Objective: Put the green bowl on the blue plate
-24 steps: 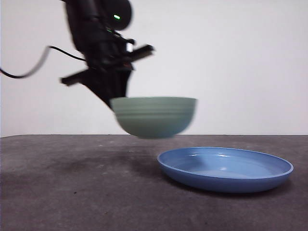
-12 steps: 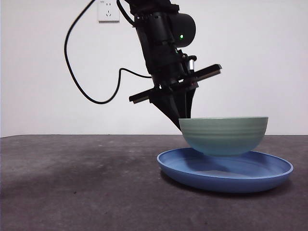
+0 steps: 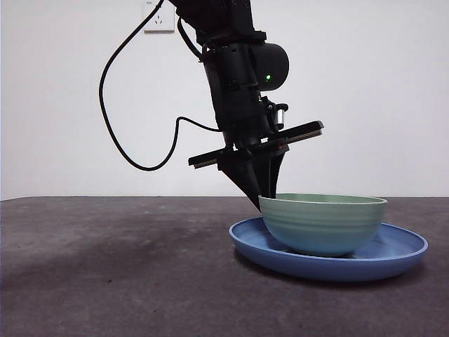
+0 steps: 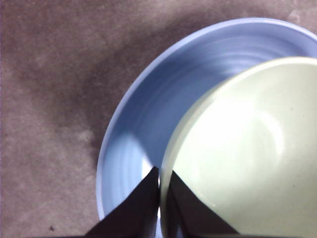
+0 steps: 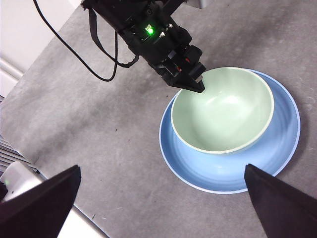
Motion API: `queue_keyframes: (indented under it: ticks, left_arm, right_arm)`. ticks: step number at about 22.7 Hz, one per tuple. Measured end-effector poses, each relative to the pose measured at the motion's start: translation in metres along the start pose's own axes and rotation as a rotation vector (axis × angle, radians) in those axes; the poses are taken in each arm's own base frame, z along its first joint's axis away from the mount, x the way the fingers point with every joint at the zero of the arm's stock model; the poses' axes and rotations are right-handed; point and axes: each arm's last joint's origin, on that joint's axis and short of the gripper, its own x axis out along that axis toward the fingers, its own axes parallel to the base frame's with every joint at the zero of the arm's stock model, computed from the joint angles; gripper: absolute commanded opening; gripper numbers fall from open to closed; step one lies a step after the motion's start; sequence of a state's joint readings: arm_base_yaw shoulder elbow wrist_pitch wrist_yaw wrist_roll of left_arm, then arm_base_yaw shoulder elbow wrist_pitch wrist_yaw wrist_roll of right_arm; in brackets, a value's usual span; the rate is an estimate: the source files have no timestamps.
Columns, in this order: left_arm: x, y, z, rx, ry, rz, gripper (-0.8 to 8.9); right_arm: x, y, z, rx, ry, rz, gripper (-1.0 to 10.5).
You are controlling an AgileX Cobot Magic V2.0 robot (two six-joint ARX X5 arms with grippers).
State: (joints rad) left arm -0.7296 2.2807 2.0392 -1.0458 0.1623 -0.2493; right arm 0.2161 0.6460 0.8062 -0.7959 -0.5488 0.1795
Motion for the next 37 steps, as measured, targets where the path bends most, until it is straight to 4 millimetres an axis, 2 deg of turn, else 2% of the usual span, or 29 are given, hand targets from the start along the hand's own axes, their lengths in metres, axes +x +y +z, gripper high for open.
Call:
queue_keyframes:
  ticks: [1, 3, 4, 7, 8, 10, 15, 22, 27, 30, 34, 37]
  left_arm:
    - [0.000, 0.000, 0.000, 0.000, -0.001, -0.001, 0.87]
    - [0.000, 0.000, 0.000, -0.001, -0.002, -0.001, 2.77]
    - [0.000, 0.001, 0.000, -0.003, 0.001, 0.001, 3.39]
    - [-0.003, 0.003, -0.001, -0.010, 0.015, 0.006, 4.50]
    - [-0.008, 0.004, -0.002, -0.007, 0.019, 0.007, 5.11]
    - [-0.033, 0.001, -0.005, 0.027, -0.009, 0.001, 5.68]
    - [-0.142, -0.011, -0.032, 0.137, -0.164, -0.027, 5.68]
    - [-0.230, -0.015, -0.079, 0.230, -0.299, -0.043, 5.63]
    - [-0.266, -0.014, -0.114, 0.271, -0.340, -0.044, 5.63]
    - [-0.279, -0.010, -0.147, 0.299, -0.388, -0.051, 5.63]
    - [-0.277, 0.006, -0.207, 0.316, -0.457, -0.059, 5.63]
    - [-0.270, 0.014, -0.235, 0.325, -0.508, -0.065, 5.63]
  right_arm:
    - [0.000, 0.000, 0.000, 0.000, 0.000, 0.000, 6.2]
    - [0.000, 0.000, 0.000, 0.000, 0.000, 0.000, 6.2]
    - [0.000, 0.000, 0.000, 0.000, 0.000, 0.000, 6.2]
    - [0.000, 0.000, 0.000, 0.000, 0.000, 0.000, 6.2]
    - [0.000, 0.000, 0.000, 0.000, 0.000, 0.000, 6.2]
    - [0.000, 0.000, 0.000, 0.000, 0.000, 0.000, 6.2]
    - [0.000, 0.000, -0.001, 0.007, 0.012, -0.002, 6.2]
    - [0.000, -0.001, -0.004, 0.025, 0.041, -0.007, 6.2]
    - [0.000, -0.001, -0.005, 0.026, 0.043, -0.008, 6.2]
    - [0.000, -0.001, -0.005, 0.027, 0.043, -0.008, 6.2]
    - [0.000, -0.001, -0.005, 0.027, 0.043, -0.008, 6.2]
    - [0.000, -0.001, -0.005, 0.027, 0.043, -0.008, 6.2]
